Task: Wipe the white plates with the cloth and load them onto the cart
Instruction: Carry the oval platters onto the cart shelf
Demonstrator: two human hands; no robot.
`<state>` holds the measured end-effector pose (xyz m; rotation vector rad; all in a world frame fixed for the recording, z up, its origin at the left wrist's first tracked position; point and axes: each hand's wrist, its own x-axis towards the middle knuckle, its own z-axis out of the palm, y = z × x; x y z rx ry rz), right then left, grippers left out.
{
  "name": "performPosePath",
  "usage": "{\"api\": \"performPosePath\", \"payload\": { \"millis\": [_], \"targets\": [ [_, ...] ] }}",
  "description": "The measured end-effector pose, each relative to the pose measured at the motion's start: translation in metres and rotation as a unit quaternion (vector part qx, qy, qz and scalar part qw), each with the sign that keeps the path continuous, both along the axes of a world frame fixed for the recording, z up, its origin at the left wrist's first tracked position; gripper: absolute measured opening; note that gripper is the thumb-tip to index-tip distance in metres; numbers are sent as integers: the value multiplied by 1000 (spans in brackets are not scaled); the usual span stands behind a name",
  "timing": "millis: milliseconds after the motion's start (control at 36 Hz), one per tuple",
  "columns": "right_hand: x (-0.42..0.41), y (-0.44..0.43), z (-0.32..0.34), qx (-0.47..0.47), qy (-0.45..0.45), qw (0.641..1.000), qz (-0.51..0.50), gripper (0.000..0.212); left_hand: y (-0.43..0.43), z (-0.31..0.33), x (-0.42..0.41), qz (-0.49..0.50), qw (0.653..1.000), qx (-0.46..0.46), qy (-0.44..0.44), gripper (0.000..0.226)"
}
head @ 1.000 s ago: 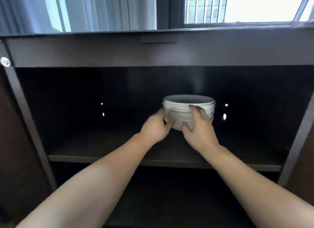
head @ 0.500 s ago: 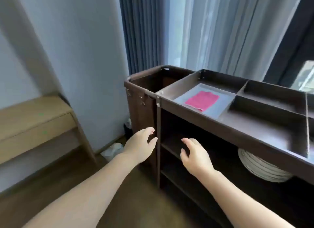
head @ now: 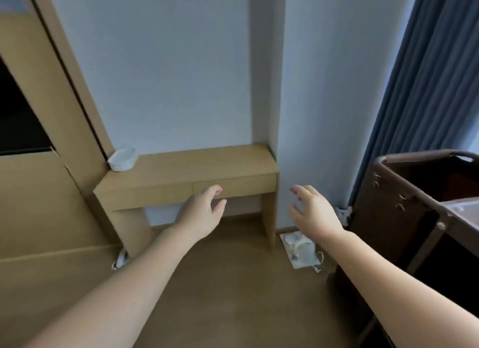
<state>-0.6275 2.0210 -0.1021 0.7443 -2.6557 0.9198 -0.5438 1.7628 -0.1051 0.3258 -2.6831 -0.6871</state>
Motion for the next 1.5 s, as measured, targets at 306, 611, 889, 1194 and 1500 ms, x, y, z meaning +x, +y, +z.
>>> {"api": "performPosePath", "payload": {
  "millis": [306, 611, 889, 1194, 1500],
  "targets": [
    [-45, -221, 16, -12, 13, 988, 156, 42, -199, 10, 39, 170, 984, 27, 43, 36],
    [-117, -387, 0, -7, 0, 964, 264, 42, -302, -6, 10, 270, 961, 48, 42, 37],
    [-251, -512, -26, 12, -10, 939, 344, 45, -388, -38, -101, 348, 936, 58, 21, 41],
    [-367, -659, -37, 76, -22, 904, 419, 48, -476, -67, -200, 425, 894, 140, 34, 42],
    [-412, -812, -74, 118, -55, 897, 423, 50, -606, -107, -244, 435, 885, 165, 14, 47]
  ]
}}
